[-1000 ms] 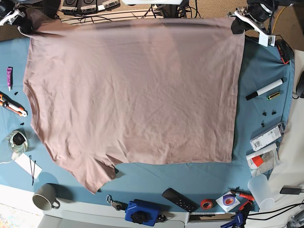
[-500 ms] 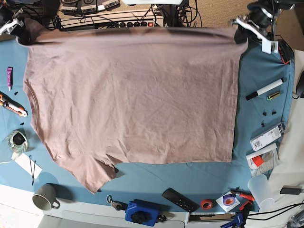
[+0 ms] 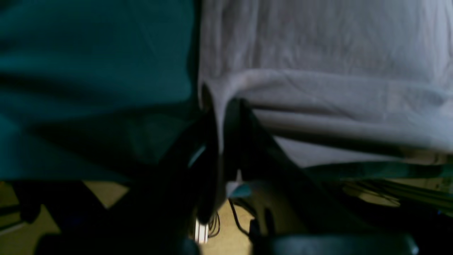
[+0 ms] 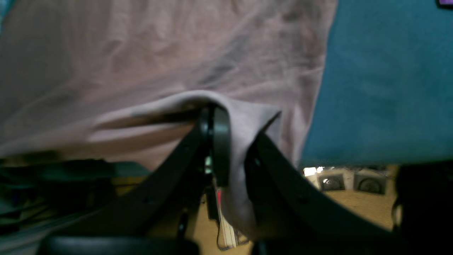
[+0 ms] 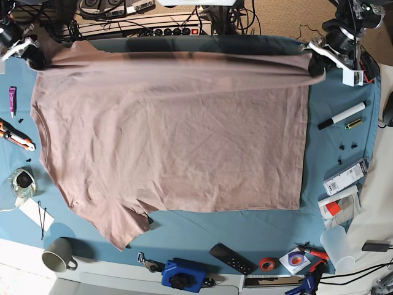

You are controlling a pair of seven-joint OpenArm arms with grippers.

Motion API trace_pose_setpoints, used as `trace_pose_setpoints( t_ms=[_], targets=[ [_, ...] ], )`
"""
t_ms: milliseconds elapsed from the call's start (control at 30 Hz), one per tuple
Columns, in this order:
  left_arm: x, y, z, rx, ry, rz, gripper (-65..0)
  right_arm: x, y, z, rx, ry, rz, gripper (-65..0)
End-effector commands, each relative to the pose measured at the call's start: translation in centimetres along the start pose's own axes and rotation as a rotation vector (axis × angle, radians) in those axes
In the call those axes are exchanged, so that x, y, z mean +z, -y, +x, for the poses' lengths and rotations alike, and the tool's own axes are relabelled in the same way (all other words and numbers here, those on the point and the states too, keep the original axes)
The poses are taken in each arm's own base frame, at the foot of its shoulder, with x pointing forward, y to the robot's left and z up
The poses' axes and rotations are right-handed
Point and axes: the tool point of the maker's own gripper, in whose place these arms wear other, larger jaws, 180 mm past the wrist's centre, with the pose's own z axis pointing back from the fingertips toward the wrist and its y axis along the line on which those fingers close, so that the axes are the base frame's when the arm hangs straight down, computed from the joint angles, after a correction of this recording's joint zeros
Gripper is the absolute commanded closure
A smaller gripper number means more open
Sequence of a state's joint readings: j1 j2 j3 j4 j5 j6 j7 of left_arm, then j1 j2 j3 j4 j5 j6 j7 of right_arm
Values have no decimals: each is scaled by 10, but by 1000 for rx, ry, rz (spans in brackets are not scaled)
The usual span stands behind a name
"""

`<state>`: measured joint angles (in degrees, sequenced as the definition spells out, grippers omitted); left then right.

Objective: Fold the T-shirt properly
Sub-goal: 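Fold the shoulder edge over toward the hem with both grippers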

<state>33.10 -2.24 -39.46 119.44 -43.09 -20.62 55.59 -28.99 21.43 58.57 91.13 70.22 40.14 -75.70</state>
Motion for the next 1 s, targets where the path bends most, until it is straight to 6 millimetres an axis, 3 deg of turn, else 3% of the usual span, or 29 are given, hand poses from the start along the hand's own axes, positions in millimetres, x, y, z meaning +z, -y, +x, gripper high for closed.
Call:
trace_pose_setpoints(
  t_ms=[0,267,533,700,967],
  targets=[
    [4,-3,11,-20,38,13,0,4,1,23,43,55,-12,0],
    [-15,25,15,-107,53,-47,0,-18,0,38,105,61,-38,0],
    [-32,31,46,-172,138,2,0,-35,1,72,173,143,-100,0],
    [-44,43,51,-251,136,-8,0,-50,-3,83,231,152,-121,0],
    [-66,28,66,-254,148,64,0,-77,-12,105,373,174,-187,0]
  ],
)
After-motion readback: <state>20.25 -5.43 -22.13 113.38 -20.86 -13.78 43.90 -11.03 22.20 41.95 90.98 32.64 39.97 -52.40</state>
